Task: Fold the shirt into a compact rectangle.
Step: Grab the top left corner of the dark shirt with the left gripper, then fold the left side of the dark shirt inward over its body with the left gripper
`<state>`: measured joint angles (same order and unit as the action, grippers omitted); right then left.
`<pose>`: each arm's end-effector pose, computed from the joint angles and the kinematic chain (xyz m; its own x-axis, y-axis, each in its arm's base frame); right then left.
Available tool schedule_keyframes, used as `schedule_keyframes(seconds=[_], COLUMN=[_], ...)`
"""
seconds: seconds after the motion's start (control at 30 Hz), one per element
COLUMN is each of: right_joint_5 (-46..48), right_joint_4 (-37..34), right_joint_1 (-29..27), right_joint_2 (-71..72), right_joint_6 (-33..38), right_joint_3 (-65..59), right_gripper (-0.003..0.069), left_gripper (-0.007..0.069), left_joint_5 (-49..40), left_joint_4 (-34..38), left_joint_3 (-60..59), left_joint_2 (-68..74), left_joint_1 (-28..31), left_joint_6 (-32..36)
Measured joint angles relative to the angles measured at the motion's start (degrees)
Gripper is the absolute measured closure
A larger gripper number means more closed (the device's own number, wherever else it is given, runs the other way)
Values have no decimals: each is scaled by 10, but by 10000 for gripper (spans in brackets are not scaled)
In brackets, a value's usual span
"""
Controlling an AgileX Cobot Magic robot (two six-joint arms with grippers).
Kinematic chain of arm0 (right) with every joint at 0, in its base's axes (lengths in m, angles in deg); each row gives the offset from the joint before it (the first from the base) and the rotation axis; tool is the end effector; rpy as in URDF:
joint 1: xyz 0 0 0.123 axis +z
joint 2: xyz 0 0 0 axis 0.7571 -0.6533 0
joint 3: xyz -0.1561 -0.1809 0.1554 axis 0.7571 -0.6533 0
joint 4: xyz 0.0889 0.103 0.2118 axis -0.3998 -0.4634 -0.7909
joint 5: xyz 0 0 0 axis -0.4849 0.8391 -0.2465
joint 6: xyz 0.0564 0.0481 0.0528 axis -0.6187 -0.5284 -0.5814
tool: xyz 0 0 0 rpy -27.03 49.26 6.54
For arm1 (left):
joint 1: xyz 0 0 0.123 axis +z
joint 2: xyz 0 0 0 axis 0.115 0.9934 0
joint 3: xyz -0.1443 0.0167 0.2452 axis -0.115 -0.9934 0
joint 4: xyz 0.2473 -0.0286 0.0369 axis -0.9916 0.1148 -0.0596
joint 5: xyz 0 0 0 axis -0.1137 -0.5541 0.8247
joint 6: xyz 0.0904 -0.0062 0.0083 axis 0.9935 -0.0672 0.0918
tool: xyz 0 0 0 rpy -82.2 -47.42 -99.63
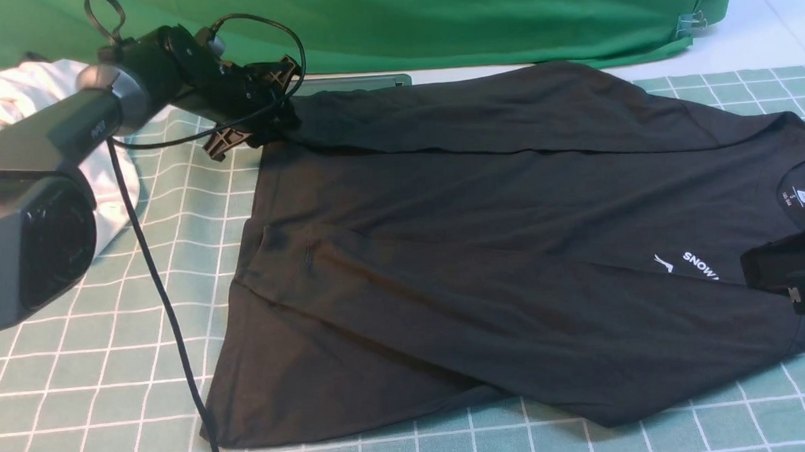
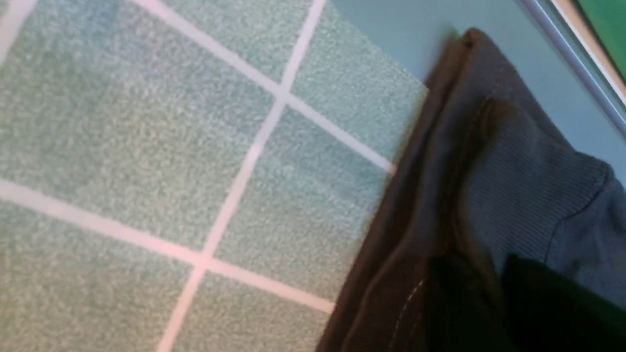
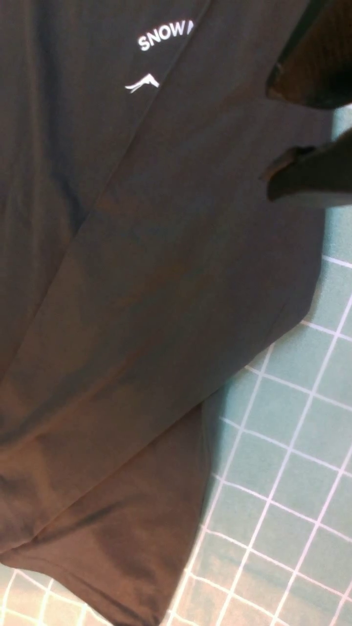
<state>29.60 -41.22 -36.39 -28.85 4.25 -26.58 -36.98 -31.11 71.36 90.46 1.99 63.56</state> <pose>0.1663 0.0585 0.3152 -0.7619 -0.1031 -0.6394 -0.3044 0.9284 0.2129 0.5506 -0.0655 0.1550 -0.7135 -0.5576 -0.4243 -0.2759 0.7802 -0.5614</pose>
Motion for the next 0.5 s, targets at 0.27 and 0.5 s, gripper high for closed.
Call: schedule_keyframes(seconds=[0.27,0.5], right_joint_5=[8,4], right_joint_4=[1,1], right_joint_1=[0,0], right_joint_2=[0,0], right_joint_6=[0,0], right_joint_3=[0,0], right_gripper=[425,543], left_gripper=[605,605], left_joint_5=[-80,-229], left_joint_4=[57,98], left_joint_3=[20,48], left_joint_2=[-31,-120], left_joint_1=[15,18], left_joint_6=[25,15])
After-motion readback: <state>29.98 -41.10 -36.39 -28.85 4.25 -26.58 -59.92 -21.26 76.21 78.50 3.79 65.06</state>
